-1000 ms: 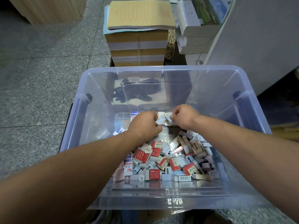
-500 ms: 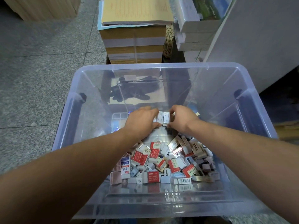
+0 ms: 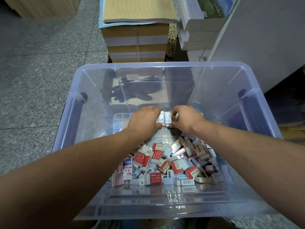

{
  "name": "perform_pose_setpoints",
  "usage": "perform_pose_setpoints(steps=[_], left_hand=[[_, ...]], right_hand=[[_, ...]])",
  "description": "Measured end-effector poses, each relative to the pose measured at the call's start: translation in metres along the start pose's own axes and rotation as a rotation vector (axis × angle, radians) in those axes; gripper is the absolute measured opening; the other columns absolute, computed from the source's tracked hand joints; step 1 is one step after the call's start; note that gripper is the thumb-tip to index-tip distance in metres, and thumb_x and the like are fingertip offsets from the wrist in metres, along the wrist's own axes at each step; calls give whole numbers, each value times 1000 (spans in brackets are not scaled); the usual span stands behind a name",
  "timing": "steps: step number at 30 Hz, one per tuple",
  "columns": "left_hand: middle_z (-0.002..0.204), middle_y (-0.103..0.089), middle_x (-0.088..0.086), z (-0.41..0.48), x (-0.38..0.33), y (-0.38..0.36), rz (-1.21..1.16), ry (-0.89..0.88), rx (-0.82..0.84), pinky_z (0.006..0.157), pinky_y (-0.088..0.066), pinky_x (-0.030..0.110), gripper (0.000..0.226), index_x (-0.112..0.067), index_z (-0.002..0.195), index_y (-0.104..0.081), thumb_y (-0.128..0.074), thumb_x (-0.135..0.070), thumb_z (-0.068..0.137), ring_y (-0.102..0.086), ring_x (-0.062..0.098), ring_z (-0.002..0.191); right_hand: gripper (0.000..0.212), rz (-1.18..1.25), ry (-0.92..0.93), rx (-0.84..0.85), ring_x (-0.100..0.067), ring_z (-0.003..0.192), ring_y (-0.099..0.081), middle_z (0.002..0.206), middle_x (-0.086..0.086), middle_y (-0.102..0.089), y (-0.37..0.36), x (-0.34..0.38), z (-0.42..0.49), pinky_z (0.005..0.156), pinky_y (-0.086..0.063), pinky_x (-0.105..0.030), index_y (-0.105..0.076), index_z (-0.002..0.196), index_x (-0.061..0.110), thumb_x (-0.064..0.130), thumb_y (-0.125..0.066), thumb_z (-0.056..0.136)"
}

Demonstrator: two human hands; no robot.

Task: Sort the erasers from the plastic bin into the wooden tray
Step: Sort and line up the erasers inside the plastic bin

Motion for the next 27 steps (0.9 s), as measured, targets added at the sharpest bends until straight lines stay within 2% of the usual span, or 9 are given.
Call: perform_pose_setpoints(steps=[2, 5, 7, 9, 11, 15, 20, 23, 27], left_hand=[[101, -60, -3, -2, 0, 4, -26, -9, 53, 75, -44, 34, 32, -22, 106, -58, -72, -45, 89, -57, 22, 96], [89, -62, -9, -10, 0, 2, -127, 5, 305, 74, -52, 34, 14, -27, 86, -60, -69, -38, 91, -61, 19, 87], [96, -67, -7, -21, -2, -3, -161, -5, 480, 83, -56, 37, 4, -29, 94, -66, -68, -32, 92, -65, 18, 90], [109, -70, -5, -32, -5, -5, -176, -19, 561, 88, -57, 39, 23, -25, 116, -68, -68, -31, 94, -66, 18, 95], [123, -67, -4, -40, -10, -5, -178, -33, 593, 92, -54, 35, 35, -22, 131, -64, -67, -28, 96, -64, 19, 105], [129, -63, 3, -51, -16, -9, -164, -38, 655, 90, -48, 34, 48, -19, 140, -55, -70, -27, 95, -57, 21, 104], [132, -60, 8, -55, -10, -13, -206, 28, 633, 90, -46, 34, 55, -20, 142, -52, -73, -32, 92, -57, 29, 115], [122, -62, 3, -55, -7, -12, -349, 79, 614, 95, -56, 42, 37, -24, 129, -60, -72, -25, 93, -62, 23, 104], [106, -66, 4, -53, -5, -14, -472, 155, 571, 81, -62, 47, 13, -26, 104, -64, -62, -17, 95, -73, 27, 92]], right_hand=[[19, -40, -3, 51, -25, 96, -64, 100, -1, -68, 8, 3, -4, 77, -52, -32, -59, 86, 26, 30, -77, 85], [14, -180, 43, 229, -23, 89, -67, 92, -3, -72, 17, 14, -18, 70, -50, -29, -69, 81, 22, 31, -80, 82], [19, -274, 89, 333, -21, 85, -65, 89, 0, -68, 21, 20, -34, 71, -50, -29, -65, 77, 24, 35, -78, 86], [20, -294, 87, 393, -20, 86, -66, 91, 1, -69, 17, 16, -49, 74, -53, -30, -68, 82, 22, 38, -78, 85], [30, -307, 79, 403, -21, 91, -66, 95, 0, -70, 12, 8, -61, 74, -53, -30, -70, 95, 18, 43, -81, 81], [30, -315, 72, 334, -21, 84, -60, 90, 1, -63, 3, -2, -75, 66, -42, -27, -62, 91, 20, 42, -80, 81], [41, -354, 68, 310, -22, 89, -61, 101, -1, -67, -3, 2, -76, 71, -50, -29, -65, 103, 17, 43, -82, 77], [28, -325, 21, 311, -22, 88, -61, 102, -2, -66, -5, -1, -73, 69, -49, -28, -58, 94, 18, 29, -79, 79], [16, -211, -93, 333, -19, 75, -65, 94, -4, -69, -1, -8, -67, 62, -53, -27, -58, 81, 17, 22, -72, 83]])
Point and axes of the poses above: each hand's wrist, its own z-axis towards the middle knuckle, its own y-axis out of the back of the hand, x = y × z, the point moved 6 cm from there along z, towards the middle knuckle
